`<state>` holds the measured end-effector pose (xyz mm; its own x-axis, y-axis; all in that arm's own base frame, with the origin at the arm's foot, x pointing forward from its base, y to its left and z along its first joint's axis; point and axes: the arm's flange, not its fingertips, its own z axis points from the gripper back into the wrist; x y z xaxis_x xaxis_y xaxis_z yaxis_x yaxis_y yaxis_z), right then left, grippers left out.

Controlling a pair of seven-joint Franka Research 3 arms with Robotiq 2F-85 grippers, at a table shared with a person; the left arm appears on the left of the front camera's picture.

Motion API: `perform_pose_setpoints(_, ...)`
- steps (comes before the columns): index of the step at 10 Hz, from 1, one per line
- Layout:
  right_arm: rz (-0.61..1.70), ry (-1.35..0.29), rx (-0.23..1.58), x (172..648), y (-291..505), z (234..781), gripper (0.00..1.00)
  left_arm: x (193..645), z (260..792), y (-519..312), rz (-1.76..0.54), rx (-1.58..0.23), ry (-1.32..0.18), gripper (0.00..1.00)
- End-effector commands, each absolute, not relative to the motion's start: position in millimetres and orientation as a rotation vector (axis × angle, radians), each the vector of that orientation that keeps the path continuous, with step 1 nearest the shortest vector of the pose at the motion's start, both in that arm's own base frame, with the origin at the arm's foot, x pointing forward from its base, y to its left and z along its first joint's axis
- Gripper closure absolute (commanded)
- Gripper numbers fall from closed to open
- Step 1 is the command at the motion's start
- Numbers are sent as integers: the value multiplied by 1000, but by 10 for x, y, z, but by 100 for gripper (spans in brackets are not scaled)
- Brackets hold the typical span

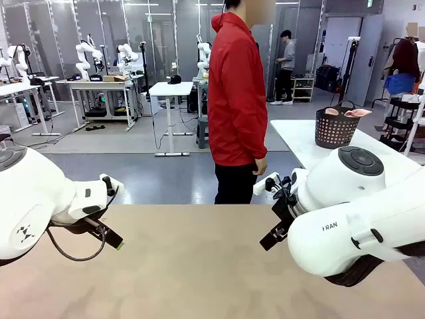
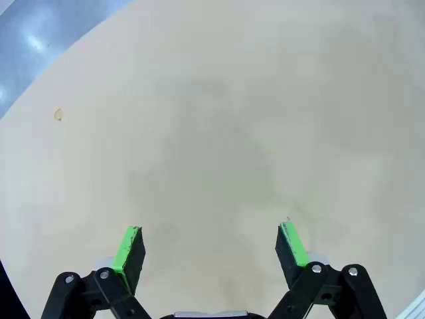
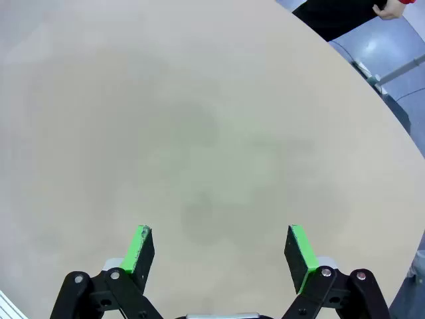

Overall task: Fold the towel.
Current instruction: Grab the top end of the 100 cm Hotel Towel extended by the human.

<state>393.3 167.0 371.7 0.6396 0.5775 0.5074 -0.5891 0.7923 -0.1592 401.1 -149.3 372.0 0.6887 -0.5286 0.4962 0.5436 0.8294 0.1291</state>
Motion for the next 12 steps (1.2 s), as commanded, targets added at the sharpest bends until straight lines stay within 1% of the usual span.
perform_pose_setpoints(1, 665, -571, 22, 3934, 1670, 3717, 0, 4010, 3720, -1495, -600, -29, -546, 0)
perform_pose_setpoints(11, 668, -571, 20, 3933, 1671, 3717, 0, 4010, 3720, -1497, -601, -29, -546, 0)
perform_pose_setpoints(12, 670, -565, 31, 3961, 1675, 3967, 0, 4023, 3923, -1488, -613, -72, -542, 0)
